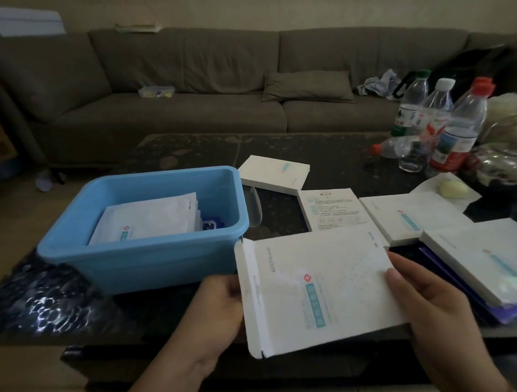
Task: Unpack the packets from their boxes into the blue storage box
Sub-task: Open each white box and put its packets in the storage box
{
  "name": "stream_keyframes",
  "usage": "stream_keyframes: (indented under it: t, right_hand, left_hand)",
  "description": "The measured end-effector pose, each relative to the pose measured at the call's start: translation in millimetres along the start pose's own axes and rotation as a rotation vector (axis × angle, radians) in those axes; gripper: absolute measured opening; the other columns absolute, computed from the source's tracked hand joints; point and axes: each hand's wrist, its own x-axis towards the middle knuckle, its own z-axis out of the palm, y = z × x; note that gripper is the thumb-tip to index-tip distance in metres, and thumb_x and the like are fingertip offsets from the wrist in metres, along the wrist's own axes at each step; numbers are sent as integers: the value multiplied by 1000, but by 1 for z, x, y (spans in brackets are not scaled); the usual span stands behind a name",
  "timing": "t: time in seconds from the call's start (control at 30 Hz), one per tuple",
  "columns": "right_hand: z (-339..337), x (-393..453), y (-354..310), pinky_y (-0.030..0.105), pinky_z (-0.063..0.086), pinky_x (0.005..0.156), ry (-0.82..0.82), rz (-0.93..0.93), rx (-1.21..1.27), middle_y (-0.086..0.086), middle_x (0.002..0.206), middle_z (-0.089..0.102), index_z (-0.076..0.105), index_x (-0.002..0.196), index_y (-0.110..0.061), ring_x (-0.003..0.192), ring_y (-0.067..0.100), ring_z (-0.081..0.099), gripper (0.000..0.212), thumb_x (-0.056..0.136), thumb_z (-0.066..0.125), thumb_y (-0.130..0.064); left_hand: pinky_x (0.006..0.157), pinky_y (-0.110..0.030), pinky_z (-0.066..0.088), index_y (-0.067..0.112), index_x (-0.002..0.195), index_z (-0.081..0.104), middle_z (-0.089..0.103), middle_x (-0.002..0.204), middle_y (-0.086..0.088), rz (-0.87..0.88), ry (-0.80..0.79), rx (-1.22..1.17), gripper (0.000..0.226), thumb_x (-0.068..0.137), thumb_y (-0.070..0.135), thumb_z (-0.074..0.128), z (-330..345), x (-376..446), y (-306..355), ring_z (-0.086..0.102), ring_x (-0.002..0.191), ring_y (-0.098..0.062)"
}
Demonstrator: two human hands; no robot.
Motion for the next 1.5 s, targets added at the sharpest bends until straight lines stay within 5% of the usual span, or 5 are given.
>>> stream_keyframes:
  t: [0.23,0.67,0.87,1.3,1.5]
  right_hand:
    - [-16,12,5,49,52,91,93,104,-122,-2,104,71,68,105,-29,99,21,65,18,95,57,-20]
    - [-17,16,7,48,40,101,311,-286,-769,12,119,64,64,118,-12,112,30,54,28,91,61,-18]
    - [40,-32,14,52,42,94,-144,-1009,-1089,-4,117,69,75,100,-26,110,29,63,48,79,55,-65]
    - [40,-28,26,44,49,88,-117,-958,-1085,-1,119,68,77,94,-30,105,28,63,36,74,61,-55]
    - [46,-28,27,60,35,99,42,-1055,-1129,11,126,64,77,90,-27,123,42,46,35,64,60,-43]
  left_hand:
    - [39,-12,39,9,83,77,76,74,-7,-109,11,65,10,89,10,68,-14,5,-4,55,46,-7]
    - [57,-13,44,28,73,71,69,67,13,133,303,667,17,86,40,70,-14,12,-14,63,61,4]
    - [45,-17,40,20,71,64,70,64,5,-9,167,308,25,95,27,60,-20,15,-11,58,46,-1]
    - [86,-37,58,27,71,69,76,87,8,27,62,133,25,94,32,61,1,14,-12,72,85,-5]
    - [62,-34,53,12,72,69,76,84,-12,30,-17,-91,25,95,17,59,-10,4,0,73,74,-23]
